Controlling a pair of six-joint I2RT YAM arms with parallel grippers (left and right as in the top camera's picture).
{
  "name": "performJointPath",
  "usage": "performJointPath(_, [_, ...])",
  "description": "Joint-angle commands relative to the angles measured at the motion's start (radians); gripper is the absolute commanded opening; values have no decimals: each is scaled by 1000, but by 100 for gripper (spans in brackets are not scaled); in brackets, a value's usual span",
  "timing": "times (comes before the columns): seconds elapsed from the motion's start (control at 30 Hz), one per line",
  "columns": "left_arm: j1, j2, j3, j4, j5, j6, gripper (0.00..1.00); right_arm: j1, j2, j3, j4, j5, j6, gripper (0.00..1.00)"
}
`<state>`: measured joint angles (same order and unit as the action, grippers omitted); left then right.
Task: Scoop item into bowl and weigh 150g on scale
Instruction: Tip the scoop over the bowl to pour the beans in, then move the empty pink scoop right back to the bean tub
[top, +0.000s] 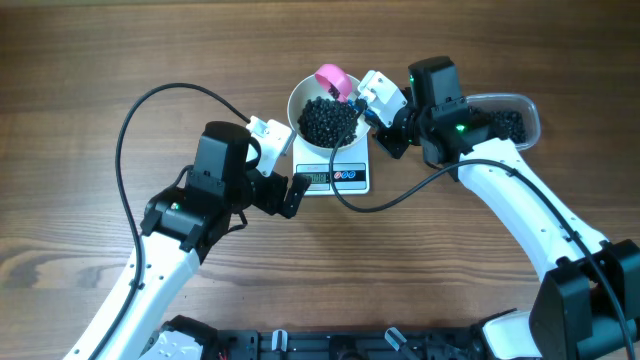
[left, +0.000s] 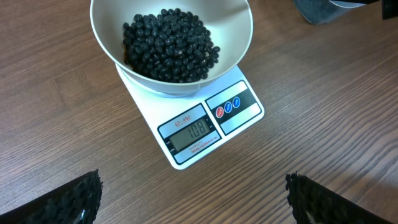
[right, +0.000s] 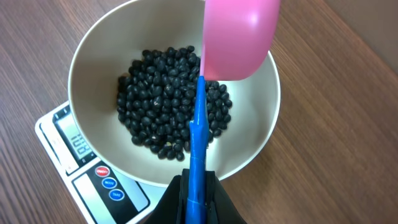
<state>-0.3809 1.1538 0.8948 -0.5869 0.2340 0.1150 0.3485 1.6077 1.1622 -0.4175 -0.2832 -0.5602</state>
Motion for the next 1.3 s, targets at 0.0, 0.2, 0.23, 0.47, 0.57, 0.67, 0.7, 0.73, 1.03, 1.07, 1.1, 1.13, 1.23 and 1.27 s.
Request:
performJointPath(0.0, [-3,8,-5,0,9,11,100,6,-16,8,18,34,-61,4])
performJointPath(0.2, [-3,8,-5,-1,8,11,100,6,-16,8,13,59,-95,4])
performJointPath(0.23, [-3,8,-5,-1,9,11,100,6,-16,8,18,68,-95,4])
performJointPath(0.47, [-3,8,-5,0,8,11,100,6,-16,8,24,-20,-38,4])
performJointPath(0.57, [-3,8,-5,-1,9,11,100,6,-16,8,25,-55,13,4])
performJointPath(0.67, [-3,8,-5,-1,8,11,100,6,-16,8,29,-62,24,4])
performJointPath(0.7, [-3,8,-5,0,8,11,100,6,-16,8,33,-61,39,5])
performJointPath(0.73, [-3,8,-5,0,9,11,100,6,-16,8,35,-62,44,4])
performJointPath(1.03, [-3,8,-5,0,9,11,100,6,-16,8,40,-61,53,4])
performJointPath(1.07, [-3,8,-5,-1,9,11,100,6,-16,8,43,-61,69,4])
performJointPath(1.1, [-3,8,-5,-1,9,11,100,6,-16,8,49,-62,91,4])
performJointPath(1.13, [-3,8,-5,0,9,11,100,6,-16,8,58,-62,121,4])
performJointPath(1.23, [-3,8,-5,-1,9,11,100,6,-16,8,89,-79,253,4])
performJointPath(1.27, [-3,8,-5,-1,9,11,100,6,-16,8,96,-94,286,4])
